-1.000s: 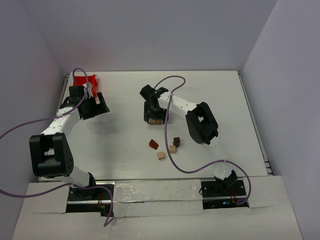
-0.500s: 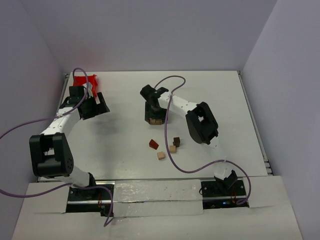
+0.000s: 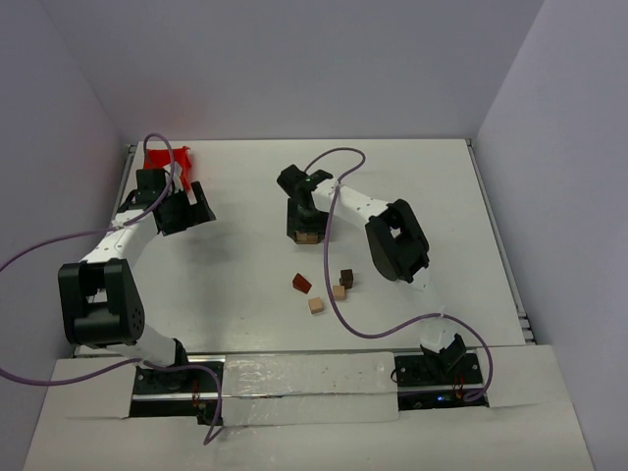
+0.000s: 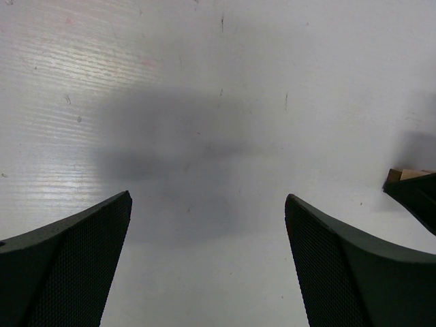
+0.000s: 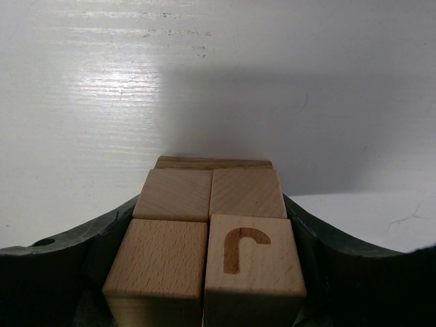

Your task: Build the wood block tower

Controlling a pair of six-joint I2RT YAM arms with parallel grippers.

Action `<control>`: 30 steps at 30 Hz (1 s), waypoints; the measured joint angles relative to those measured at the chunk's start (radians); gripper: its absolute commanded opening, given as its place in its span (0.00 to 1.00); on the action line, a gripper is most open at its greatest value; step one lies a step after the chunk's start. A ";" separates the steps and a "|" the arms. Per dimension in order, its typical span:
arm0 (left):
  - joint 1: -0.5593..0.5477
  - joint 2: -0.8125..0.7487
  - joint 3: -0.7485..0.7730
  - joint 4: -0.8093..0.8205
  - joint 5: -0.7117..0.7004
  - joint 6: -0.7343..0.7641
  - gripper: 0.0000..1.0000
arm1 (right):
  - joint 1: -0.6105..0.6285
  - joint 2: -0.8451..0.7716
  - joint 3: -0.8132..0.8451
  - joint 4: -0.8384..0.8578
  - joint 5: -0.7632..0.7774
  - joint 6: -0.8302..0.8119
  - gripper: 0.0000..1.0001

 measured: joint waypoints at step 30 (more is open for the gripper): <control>0.000 0.014 0.011 0.000 0.006 0.000 0.99 | -0.034 0.002 0.002 0.005 -0.016 -0.120 0.71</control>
